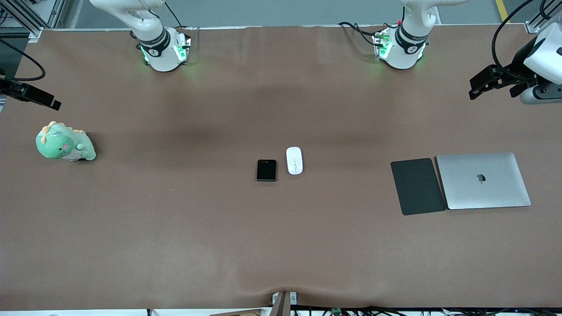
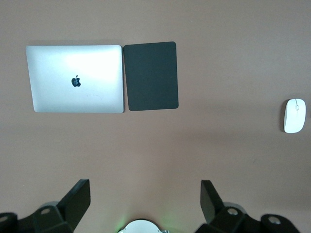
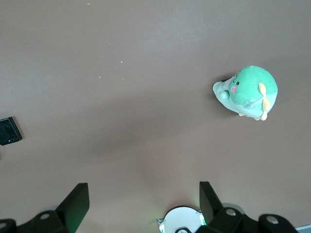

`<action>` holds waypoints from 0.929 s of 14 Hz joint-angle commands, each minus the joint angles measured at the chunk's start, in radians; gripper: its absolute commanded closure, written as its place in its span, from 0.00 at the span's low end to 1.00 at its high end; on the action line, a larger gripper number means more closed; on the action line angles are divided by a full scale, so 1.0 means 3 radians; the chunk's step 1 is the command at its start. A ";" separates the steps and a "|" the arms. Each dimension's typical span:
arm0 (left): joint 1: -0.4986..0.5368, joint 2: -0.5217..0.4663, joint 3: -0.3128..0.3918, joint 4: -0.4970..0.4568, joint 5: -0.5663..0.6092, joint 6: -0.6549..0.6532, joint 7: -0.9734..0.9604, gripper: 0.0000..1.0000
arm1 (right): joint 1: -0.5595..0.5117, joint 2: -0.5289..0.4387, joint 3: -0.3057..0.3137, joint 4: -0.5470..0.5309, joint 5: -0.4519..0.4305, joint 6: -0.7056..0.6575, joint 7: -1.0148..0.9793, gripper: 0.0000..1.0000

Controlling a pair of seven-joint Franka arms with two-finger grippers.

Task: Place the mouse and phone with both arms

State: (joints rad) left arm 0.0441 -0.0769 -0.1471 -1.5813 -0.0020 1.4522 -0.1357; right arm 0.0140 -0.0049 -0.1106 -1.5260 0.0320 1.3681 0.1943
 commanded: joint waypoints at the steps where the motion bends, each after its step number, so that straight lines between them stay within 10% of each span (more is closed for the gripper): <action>1: 0.0012 0.0016 -0.0006 0.0045 -0.0024 -0.0039 0.0053 0.00 | -0.0011 -0.0045 0.0031 -0.0001 -0.0014 -0.0020 0.0017 0.00; 13: 0.0032 0.0062 0.0004 0.0091 -0.0049 -0.0039 0.0064 0.00 | 0.0035 -0.0024 0.0041 -0.0001 -0.0009 0.0011 0.0017 0.00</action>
State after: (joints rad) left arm 0.0452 -0.0736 -0.1436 -1.5774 -0.0020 1.4524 -0.1354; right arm 0.0212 -0.0049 -0.1010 -1.5261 0.0320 1.3702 0.1943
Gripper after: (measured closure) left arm 0.000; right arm 0.000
